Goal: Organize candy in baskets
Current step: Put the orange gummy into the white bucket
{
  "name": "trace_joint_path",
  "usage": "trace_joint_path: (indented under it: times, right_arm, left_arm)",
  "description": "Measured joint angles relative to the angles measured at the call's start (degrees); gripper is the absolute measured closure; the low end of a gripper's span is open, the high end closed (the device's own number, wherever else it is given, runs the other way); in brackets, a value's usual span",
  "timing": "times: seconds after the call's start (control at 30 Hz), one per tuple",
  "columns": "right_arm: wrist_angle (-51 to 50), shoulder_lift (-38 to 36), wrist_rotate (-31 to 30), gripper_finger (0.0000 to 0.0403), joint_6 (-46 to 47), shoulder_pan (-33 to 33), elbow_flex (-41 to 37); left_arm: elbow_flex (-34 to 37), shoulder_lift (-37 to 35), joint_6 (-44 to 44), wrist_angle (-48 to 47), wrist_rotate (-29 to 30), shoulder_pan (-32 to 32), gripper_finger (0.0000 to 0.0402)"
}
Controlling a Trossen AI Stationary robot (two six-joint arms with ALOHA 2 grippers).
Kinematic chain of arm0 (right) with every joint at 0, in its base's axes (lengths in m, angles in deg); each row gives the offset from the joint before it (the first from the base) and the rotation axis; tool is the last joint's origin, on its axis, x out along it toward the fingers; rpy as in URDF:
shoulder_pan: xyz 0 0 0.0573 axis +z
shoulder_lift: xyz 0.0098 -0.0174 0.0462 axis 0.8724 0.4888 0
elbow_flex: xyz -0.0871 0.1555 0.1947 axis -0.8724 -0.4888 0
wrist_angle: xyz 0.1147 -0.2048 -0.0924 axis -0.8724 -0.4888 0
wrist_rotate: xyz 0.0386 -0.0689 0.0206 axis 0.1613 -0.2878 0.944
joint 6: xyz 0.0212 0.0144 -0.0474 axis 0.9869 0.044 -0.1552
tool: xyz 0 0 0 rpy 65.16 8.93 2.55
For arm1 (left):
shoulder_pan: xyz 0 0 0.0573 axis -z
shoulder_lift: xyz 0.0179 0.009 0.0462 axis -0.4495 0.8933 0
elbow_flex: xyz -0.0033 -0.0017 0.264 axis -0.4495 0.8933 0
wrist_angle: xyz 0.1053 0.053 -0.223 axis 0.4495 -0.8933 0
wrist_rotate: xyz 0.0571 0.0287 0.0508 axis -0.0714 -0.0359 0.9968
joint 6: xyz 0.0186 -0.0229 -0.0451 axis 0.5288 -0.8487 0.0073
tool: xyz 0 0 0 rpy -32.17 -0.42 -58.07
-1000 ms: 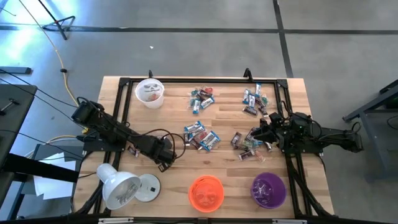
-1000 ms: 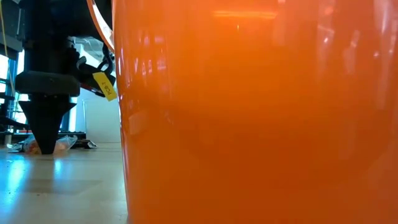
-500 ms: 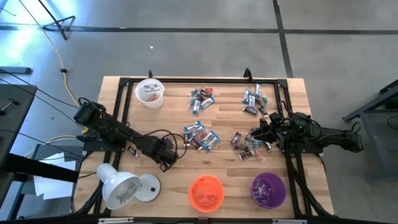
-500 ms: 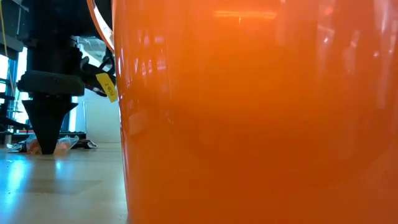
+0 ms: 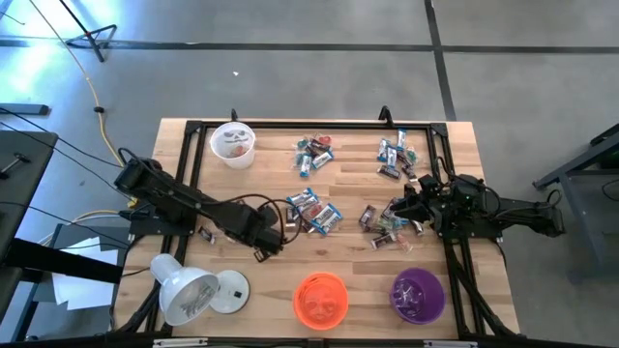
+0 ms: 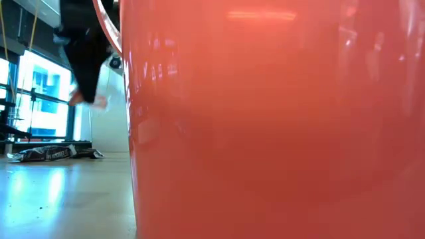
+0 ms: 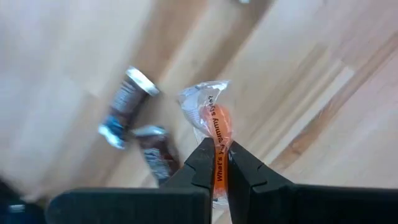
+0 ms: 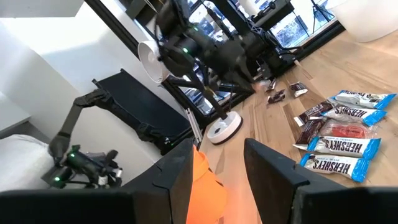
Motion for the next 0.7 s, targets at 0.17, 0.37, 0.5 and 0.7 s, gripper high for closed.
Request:
trace_joint_path:
  times: [0.17,0.37,0.5,0.7]
  right_arm:
    - [-0.02,-0.01,0.00,0.0265,0.00,0.01,0.00]
    - [-0.02,0.00,0.00,0.0265,0.00,0.02,0.00]
    - [-0.02,-0.01,0.00,0.0265,0.00,0.01,0.00]
    - [-0.01,0.00,0.00,0.0265,0.01,0.01,0.00]
  left_arm:
    - [-8.59,-0.04,-0.13,-8.33,7.15,-0.44,0.0395]
    - [-15.82,-0.13,-2.05,-19.48,16.67,-3.85,0.0394]
    - [-16.99,-0.88,-0.40,-21.31,21.17,-8.77,0.0394]
    - [-16.82,-4.31,10.07,-21.13,23.84,-21.41,0.0394]
